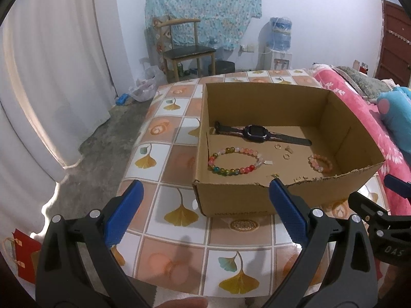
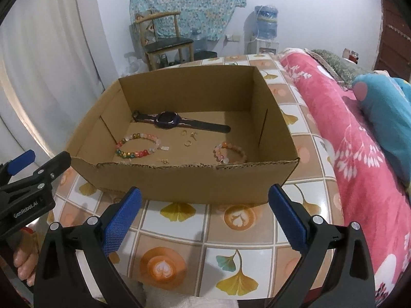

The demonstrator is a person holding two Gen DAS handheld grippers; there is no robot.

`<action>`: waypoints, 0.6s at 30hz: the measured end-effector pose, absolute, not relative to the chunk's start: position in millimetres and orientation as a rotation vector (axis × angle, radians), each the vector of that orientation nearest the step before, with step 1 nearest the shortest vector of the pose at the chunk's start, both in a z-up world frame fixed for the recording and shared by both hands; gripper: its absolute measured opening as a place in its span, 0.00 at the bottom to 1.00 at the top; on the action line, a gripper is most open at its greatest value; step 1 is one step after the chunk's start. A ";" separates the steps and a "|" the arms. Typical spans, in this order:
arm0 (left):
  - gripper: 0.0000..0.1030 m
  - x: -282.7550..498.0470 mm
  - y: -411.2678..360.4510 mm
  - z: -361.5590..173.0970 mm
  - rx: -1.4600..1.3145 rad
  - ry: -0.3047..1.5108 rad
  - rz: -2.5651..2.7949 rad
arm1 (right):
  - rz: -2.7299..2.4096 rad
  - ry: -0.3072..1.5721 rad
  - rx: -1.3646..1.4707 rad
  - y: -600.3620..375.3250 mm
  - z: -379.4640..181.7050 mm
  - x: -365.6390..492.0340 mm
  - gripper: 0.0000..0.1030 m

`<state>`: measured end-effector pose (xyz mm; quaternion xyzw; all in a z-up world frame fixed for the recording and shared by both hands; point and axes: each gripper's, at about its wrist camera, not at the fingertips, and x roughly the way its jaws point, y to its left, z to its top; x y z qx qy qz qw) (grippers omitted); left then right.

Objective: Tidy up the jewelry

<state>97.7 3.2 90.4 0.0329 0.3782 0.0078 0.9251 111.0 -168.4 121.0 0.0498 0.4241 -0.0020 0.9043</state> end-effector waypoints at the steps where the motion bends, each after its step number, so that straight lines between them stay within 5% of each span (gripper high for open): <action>1: 0.92 97.8 2.6 89.7 0.065 0.780 0.014 | -0.004 0.878 0.105 -168.5 120.5 111.3 0.93; 18: 0.92 99.9 3.4 82.6 0.031 0.824 -0.006 | -0.015 0.882 0.087 -171.2 119.9 111.5 0.93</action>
